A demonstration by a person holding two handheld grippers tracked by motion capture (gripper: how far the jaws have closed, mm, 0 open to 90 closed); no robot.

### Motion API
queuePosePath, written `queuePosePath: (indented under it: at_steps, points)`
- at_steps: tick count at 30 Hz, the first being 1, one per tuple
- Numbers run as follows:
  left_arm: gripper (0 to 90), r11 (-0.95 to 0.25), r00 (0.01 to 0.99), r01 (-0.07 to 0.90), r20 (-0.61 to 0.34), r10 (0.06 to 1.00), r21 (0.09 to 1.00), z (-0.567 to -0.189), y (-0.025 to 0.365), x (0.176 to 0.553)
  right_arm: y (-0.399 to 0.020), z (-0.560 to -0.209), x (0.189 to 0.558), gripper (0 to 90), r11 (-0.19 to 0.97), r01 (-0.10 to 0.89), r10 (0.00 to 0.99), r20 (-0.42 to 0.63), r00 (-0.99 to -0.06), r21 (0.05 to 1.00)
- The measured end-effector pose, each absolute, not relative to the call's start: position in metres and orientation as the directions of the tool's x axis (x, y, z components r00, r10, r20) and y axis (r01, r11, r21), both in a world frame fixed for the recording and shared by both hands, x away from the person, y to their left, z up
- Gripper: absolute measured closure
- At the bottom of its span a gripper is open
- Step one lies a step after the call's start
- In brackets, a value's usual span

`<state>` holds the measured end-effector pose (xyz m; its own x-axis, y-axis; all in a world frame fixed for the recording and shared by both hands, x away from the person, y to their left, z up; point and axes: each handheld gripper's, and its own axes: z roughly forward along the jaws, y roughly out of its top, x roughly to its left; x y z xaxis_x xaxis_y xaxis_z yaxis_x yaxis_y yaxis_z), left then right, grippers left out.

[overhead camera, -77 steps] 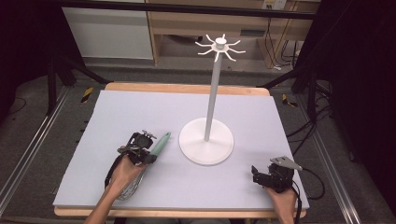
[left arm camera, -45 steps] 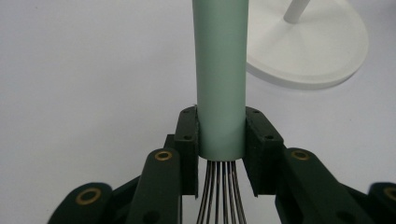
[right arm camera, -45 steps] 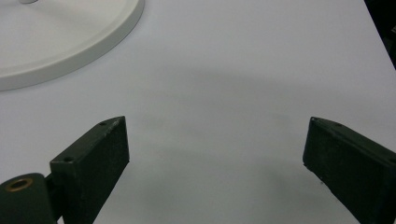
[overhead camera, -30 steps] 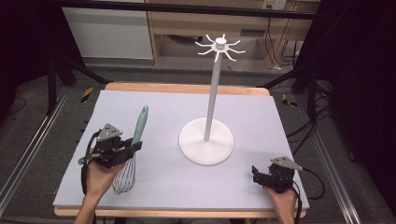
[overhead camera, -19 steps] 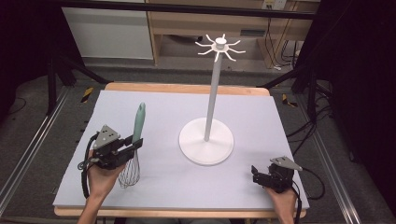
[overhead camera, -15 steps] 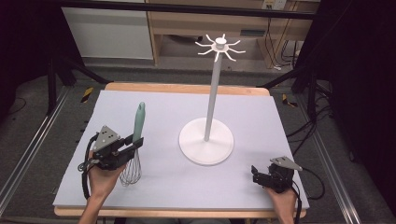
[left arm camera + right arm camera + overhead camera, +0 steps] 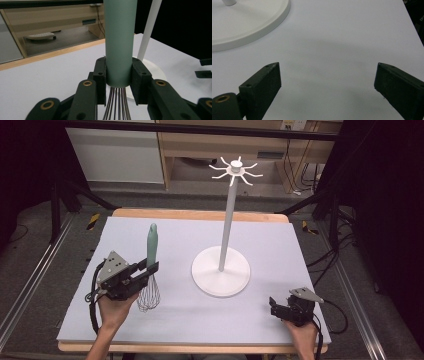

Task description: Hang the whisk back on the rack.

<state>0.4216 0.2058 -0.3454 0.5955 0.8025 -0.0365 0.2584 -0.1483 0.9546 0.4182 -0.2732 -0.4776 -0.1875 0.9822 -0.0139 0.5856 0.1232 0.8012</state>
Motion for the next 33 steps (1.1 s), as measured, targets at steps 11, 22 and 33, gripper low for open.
queuePosePath:
  at_steps: [11, 22, 33]
  points:
    - [68.5, -0.136, 0.626, 0.224, -0.035, 0.779, 0.965, -0.332, 0.189, 0.427, -0.274, -0.477, 0.418, 7.7, 0.122, 0.582, 0.982, -0.014, -0.186, 0.804]
    - [68.5, -0.137, 0.655, 0.196, -0.026, 0.755, 0.971, -0.316, 0.169, 0.435, -0.274, -0.477, 0.419, 7.7, 0.122, 0.581, 0.982, -0.014, -0.188, 0.805]
    - [68.5, -0.142, 0.674, 0.167, -0.008, 0.739, 0.976, -0.297, 0.151, 0.443, -0.274, -0.478, 0.419, 7.7, 0.122, 0.58, 0.982, -0.014, -0.187, 0.805]
